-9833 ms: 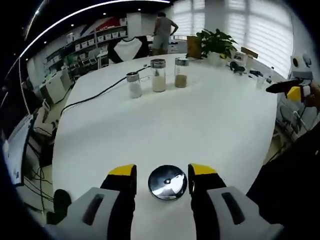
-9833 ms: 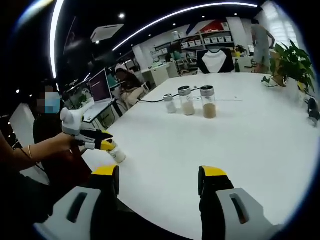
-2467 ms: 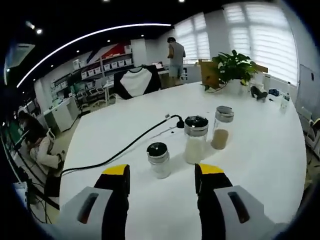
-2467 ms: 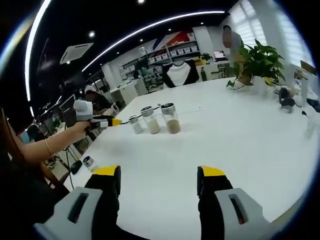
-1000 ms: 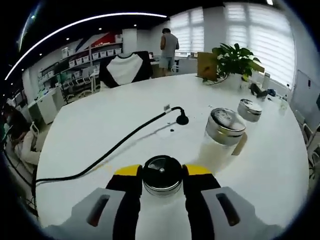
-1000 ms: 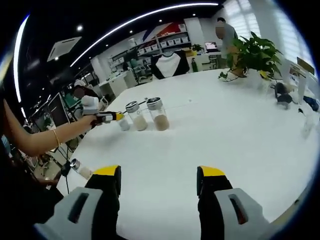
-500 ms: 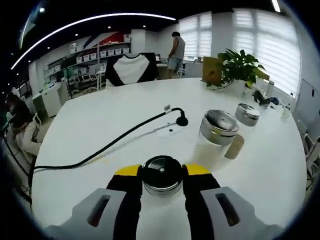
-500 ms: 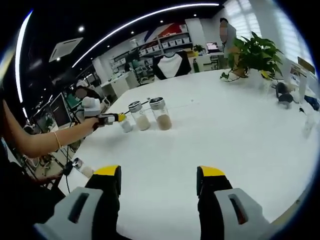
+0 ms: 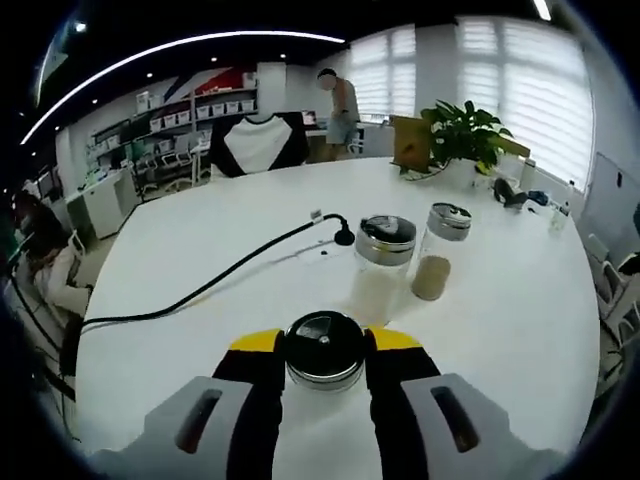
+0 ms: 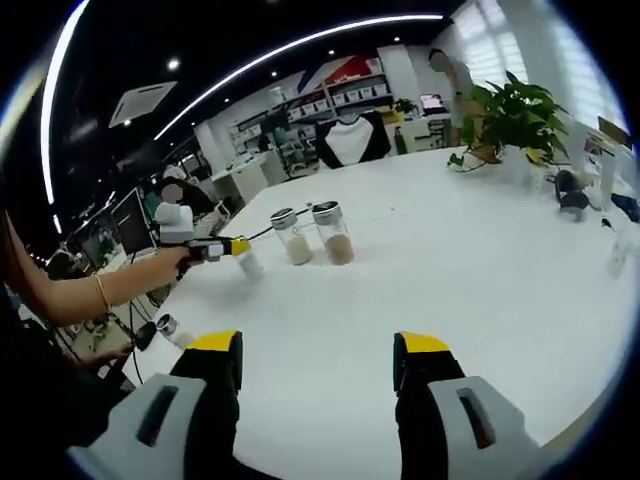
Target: Rotate the seasoning bottle until the label or dispensing opening points toward the visible target arrow and the bottle remains upright within the marked orientation range
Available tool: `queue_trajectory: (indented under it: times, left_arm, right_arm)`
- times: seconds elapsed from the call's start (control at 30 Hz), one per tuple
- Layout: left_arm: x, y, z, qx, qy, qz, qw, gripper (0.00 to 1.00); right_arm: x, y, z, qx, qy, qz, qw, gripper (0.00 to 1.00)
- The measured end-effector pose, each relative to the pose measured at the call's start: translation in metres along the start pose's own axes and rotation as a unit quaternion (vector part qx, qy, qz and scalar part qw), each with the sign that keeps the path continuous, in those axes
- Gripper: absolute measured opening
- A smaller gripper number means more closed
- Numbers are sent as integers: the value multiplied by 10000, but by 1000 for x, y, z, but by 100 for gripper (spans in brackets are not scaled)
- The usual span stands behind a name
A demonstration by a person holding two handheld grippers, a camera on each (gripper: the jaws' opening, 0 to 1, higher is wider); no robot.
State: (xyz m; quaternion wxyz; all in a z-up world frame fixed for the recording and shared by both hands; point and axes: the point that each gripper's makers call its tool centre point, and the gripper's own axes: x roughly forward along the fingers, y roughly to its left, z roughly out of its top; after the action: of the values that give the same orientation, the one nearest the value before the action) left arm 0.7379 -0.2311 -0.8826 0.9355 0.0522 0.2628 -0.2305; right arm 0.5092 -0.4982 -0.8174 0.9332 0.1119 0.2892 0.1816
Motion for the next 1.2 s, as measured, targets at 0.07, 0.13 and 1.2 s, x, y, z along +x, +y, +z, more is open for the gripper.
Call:
queue_trajectory:
  times: [0.07, 0.13, 1.2]
  left_arm:
    - [-8, -6, -4, 2, -2, -9, 10000, 33]
    - [-20, -14, -10, 13, 0, -14, 10000, 33]
    - [-118, -132, -75, -104, 27, -168, 9998, 33]
  right_arm:
    - [-1, 3, -1, -33, 7, 58, 10000, 60]
    - [-3, 6, -2, -85, 9, 143, 9999, 60]
    - [-25, 33, -37, -471, 400, 1094, 9921, 60]
